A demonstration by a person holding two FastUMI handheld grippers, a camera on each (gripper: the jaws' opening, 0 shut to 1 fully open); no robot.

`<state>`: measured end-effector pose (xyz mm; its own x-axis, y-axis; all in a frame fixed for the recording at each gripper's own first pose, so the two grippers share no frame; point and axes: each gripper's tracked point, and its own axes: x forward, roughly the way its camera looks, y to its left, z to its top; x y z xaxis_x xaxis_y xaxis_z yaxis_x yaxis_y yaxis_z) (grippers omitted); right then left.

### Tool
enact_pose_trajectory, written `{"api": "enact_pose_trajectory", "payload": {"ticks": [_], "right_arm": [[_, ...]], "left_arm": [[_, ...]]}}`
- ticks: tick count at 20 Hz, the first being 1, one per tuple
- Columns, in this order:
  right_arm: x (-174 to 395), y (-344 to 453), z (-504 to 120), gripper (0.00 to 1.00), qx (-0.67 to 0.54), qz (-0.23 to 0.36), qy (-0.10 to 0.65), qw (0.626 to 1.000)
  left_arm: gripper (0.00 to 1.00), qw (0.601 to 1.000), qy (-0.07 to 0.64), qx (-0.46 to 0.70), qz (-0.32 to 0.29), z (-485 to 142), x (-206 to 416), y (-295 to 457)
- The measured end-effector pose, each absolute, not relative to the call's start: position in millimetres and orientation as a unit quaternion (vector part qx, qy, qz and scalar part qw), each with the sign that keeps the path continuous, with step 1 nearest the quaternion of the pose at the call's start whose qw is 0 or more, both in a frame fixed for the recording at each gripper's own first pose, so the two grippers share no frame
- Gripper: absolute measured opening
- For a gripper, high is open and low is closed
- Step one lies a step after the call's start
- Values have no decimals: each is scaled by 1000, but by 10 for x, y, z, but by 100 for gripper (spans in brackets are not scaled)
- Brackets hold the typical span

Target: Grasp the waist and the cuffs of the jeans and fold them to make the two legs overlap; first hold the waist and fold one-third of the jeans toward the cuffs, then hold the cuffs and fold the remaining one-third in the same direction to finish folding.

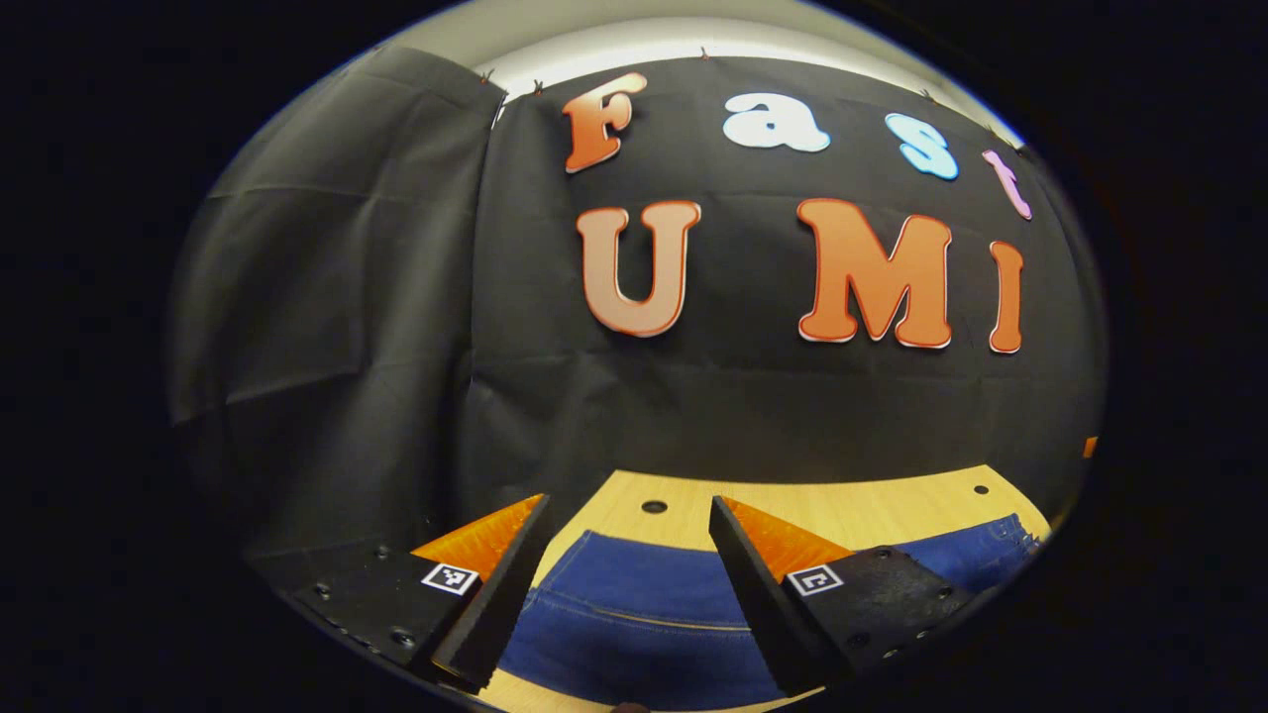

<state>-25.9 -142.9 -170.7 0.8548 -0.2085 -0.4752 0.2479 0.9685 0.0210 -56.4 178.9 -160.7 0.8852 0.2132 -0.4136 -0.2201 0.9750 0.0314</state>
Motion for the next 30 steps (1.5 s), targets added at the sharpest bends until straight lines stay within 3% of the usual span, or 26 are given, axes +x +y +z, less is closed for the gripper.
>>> {"api": "enact_pose_trajectory", "payload": {"ticks": [6,14,24,30], "right_arm": [[-532,-1724,-2561,98,166,-135,360,908],[-768,-2144,-3402,94,305,-195,436,824],[-893,-2253,-4017,94,373,-212,495,755],[-966,-2390,-4239,94,410,-230,500,727]], "left_arm": [[98,921,350,-79,150,-2594,-933,2185],[98,840,453,-221,202,-3403,-1481,2425],[98,710,496,-409,287,-3851,-1822,2587],[98,696,467,-461,292,-3950,-1740,2752]]}}
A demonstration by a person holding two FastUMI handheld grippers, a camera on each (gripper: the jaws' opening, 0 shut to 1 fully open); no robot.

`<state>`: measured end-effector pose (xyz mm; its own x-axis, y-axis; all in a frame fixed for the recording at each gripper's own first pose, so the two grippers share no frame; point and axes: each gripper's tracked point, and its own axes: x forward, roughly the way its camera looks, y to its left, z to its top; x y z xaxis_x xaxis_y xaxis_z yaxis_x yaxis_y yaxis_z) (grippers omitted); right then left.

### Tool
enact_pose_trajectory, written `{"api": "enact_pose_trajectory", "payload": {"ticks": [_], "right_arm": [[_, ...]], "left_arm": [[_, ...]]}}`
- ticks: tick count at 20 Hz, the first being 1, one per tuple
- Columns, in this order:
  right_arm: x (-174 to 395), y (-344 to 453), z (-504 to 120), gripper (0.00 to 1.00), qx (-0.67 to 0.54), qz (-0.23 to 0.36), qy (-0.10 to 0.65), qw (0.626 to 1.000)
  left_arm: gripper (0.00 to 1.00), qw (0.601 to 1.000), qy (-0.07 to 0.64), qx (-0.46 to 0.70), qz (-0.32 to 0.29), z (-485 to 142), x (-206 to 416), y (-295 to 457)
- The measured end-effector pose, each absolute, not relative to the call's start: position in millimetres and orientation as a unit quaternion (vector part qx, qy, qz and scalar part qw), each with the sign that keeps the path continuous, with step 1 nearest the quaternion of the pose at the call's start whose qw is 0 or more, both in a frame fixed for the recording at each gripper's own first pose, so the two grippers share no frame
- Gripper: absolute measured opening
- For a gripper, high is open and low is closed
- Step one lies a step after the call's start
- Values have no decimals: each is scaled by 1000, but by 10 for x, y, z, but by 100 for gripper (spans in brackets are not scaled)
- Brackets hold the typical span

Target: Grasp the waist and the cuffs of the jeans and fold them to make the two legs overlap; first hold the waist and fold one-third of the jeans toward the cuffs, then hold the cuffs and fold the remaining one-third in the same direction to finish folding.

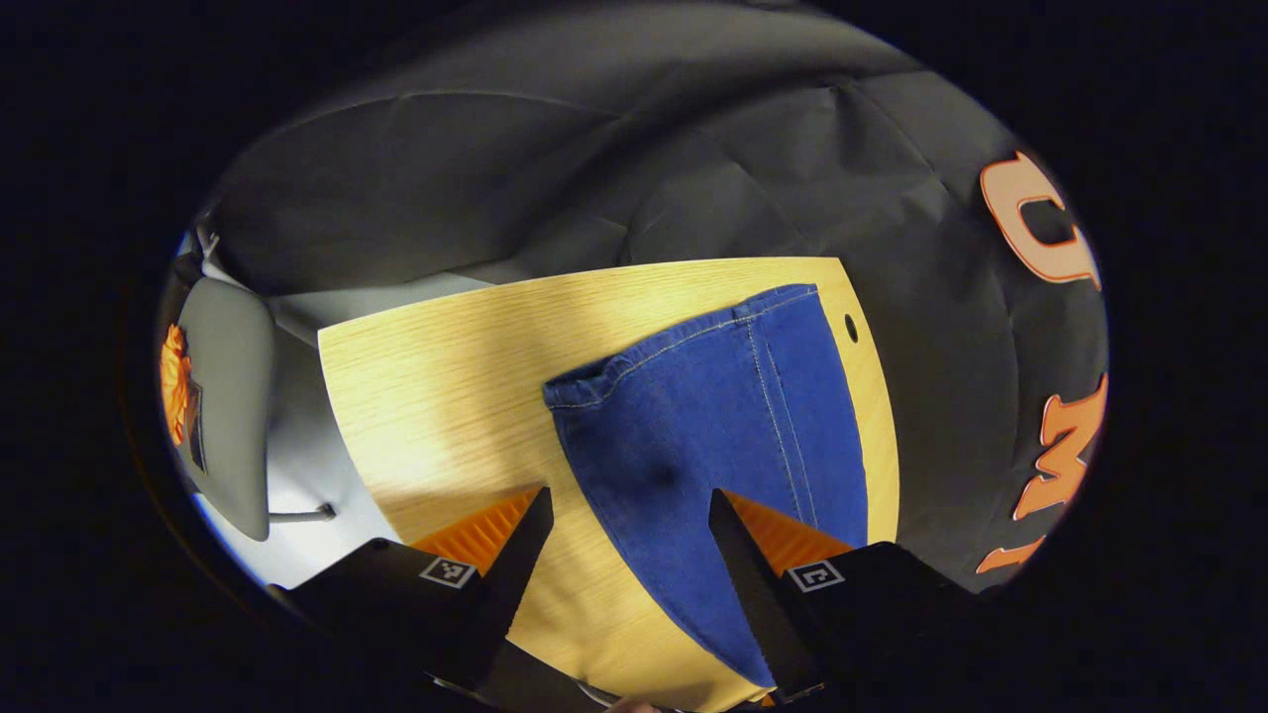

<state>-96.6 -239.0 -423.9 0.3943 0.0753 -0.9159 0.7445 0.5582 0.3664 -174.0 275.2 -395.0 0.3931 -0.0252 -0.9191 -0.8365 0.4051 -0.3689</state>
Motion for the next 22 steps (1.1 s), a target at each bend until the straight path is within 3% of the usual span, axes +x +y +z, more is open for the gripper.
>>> {"api": "enact_pose_trajectory", "payload": {"ticks": [9,10,11,13,15,17,19,22], "right_arm": [[-849,-2449,-4442,94,453,-240,490,705],[-830,-2446,-4451,100,451,-239,491,706],[-821,-2445,-4453,93,451,-238,491,706],[-792,-2449,-4467,93,460,-240,485,704],[-795,-2460,-4463,91,471,-243,480,699],[-782,-2467,-4466,90,480,-243,473,698],[-799,-2464,-4459,89,487,-240,470,696],[-921,-2490,-4430,90,496,-239,471,689]], "left_arm": [[88,737,435,-466,225,-4108,-1177,2834],[86,737,435,-467,223,-4141,-1107,2833],[83,739,428,-472,222,-4128,-1058,2861],[78,735,415,-485,227,-4185,-1009,2863],[64,728,408,-498,237,-4239,-1010,2904],[37,715,410,-511,244,-4362,-1012,2899],[4,712,399,-524,242,-4384,-964,2897],[6,721,393,-519,238,-4334,-987,2879]]}}
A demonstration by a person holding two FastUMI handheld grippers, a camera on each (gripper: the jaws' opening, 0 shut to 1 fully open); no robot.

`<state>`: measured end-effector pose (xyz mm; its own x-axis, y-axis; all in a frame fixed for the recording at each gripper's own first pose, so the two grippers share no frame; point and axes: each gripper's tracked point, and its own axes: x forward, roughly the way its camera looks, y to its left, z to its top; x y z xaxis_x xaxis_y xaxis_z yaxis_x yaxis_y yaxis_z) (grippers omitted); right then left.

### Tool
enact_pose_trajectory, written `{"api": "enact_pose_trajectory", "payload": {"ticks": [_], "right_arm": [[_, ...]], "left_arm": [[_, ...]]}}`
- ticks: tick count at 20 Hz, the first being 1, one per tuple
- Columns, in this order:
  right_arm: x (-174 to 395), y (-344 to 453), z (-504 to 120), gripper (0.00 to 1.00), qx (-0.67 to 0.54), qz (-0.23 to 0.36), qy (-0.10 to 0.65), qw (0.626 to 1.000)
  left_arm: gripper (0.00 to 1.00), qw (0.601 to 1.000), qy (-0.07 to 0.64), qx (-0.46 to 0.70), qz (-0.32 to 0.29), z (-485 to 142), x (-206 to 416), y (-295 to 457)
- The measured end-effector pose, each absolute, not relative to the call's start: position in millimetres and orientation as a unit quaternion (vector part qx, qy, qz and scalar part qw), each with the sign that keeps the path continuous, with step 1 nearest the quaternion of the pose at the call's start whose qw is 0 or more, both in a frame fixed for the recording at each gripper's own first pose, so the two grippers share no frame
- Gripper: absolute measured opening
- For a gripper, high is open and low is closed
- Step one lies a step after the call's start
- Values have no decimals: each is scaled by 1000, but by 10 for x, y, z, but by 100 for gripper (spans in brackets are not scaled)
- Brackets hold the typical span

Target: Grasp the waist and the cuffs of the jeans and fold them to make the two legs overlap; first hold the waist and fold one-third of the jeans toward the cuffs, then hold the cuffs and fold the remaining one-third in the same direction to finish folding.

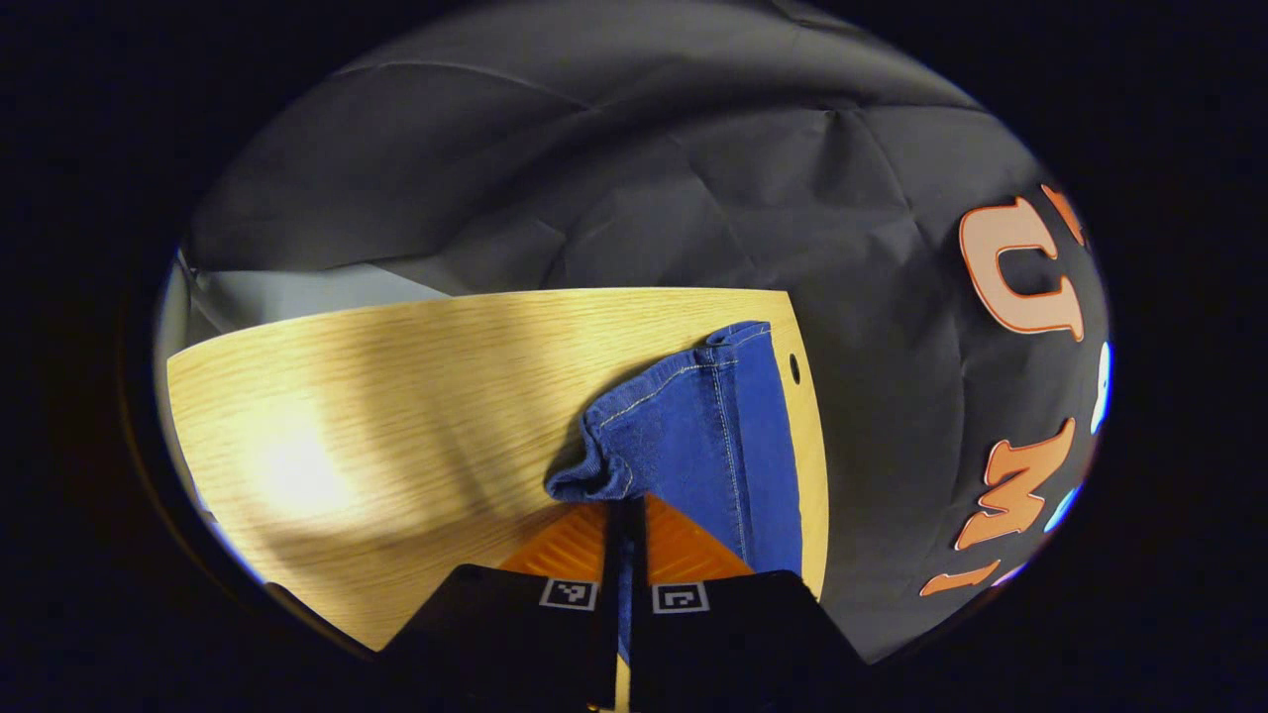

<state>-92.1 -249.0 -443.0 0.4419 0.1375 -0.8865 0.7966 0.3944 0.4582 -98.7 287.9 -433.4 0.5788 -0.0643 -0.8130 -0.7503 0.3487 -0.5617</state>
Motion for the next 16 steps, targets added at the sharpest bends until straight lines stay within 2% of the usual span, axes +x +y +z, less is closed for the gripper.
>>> {"api": "enact_pose_trajectory", "payload": {"ticks": [1,2,4,6,8,9,11,12,13,14,16], "right_arm": [[-934,-2529,-4430,92,497,-239,463,694],[-909,-2542,-4412,92,507,-241,452,693],[-763,-2529,-4437,92,529,-241,433,689],[-658,-2462,-4486,89,529,-235,435,690],[-662,-2387,-4594,79,508,-237,456,691],[-724,-2410,-4605,56,504,-250,463,685],[-732,-2416,-4607,28,526,-265,456,667],[-698,-2426,-4594,21,531,-257,448,672],[-727,-2435,-4571,20,534,-257,450,668],[-684,-2405,-4557,13,545,-248,448,664],[-691,-2414,-4525,12,554,-249,453,653]], "left_arm": [[6,718,393,-517,250,-4441,-981,2843],[0,720,391,-517,250,-4320,-1002,2917],[1,722,400,-507,247,-4348,-998,2887],[1,726,412,-490,251,-4347,-991,2894],[1,729,416,-481,255,-4311,-974,2889],[1,730,416,-478,257,-4283,-975,2897],[1,730,414,-474,267,-4227,-1014,2901],[1,731,410,-472,273,-4193,-1029,2906],[1,733,405,-473,275,-4121,-1035,2900],[1,735,398,-471,280,-4006,-1095,2913],[1,742,391,-462,287,-3805,-1182,2921]]}}
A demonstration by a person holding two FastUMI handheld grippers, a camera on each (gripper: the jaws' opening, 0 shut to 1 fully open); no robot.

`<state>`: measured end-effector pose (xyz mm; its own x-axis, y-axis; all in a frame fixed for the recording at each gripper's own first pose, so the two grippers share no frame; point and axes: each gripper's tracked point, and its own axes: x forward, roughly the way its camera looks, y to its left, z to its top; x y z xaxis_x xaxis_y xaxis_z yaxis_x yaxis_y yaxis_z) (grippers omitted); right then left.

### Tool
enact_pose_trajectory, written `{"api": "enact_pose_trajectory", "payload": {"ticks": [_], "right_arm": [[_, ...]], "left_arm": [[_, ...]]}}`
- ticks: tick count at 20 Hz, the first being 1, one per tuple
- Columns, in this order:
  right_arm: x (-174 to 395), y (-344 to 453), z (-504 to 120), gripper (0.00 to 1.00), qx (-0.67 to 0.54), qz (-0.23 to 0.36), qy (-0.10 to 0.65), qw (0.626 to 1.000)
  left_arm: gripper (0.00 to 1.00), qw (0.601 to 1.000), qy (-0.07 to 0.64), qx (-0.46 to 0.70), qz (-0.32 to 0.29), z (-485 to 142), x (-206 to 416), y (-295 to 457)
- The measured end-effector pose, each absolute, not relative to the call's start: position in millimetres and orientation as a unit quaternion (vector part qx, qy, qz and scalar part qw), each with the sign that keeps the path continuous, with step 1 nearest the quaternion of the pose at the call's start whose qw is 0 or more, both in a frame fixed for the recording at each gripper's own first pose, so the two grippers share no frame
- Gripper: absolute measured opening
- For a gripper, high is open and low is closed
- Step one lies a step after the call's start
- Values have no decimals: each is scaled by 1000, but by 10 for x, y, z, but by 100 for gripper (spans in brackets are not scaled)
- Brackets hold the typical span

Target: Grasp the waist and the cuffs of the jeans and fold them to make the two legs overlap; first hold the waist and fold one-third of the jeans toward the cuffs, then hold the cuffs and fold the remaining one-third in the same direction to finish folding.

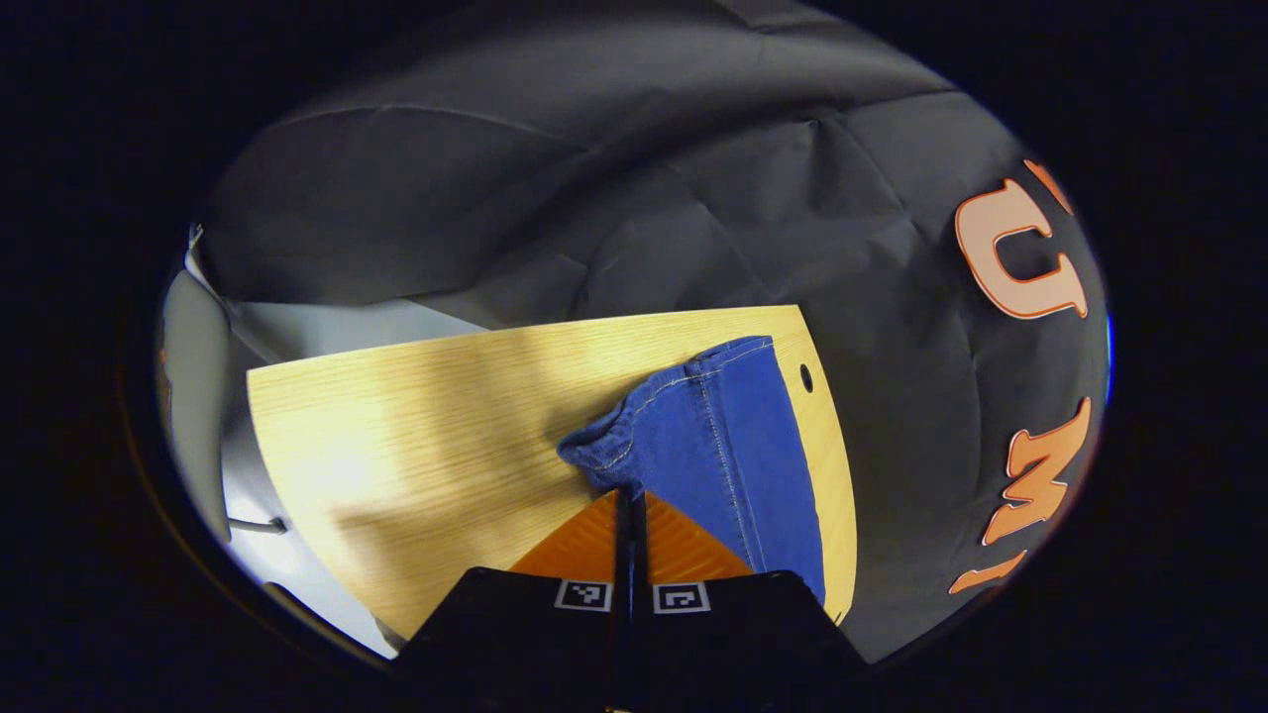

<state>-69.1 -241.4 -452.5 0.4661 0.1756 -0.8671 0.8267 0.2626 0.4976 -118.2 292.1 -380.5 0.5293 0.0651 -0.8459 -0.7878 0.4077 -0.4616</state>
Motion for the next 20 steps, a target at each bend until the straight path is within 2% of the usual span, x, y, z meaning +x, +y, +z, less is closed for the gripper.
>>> {"api": "enact_pose_trajectory", "payload": {"ticks": [1,2,7,12,14,17,20], "right_arm": [[-658,-2394,-4513,12,560,-240,454,650],[-663,-2375,-4446,7,560,-230,462,648],[-532,-2429,-4242,7,563,-205,465,652],[-282,-2419,-4039,7,593,-211,448,635],[-155,-2389,-3976,7,603,-223,442,626],[89,-2352,-3845,7,611,-226,431,624],[352,-2266,-3785,7,612,-234,426,624]], "left_arm": [[1,745,392,-456,290,-3719,-1193,2898],[1,750,388,-450,291,-3636,-1194,2855],[1,761,382,-425,307,-3272,-1131,2657],[1,742,400,-430,324,-3041,-920,2618],[1,740,406,-440,307,-2996,-664,2585],[1,753,458,-395,261,-3106,-365,2503],[1,754,475,-383,244,-3224,74,2517]]}}
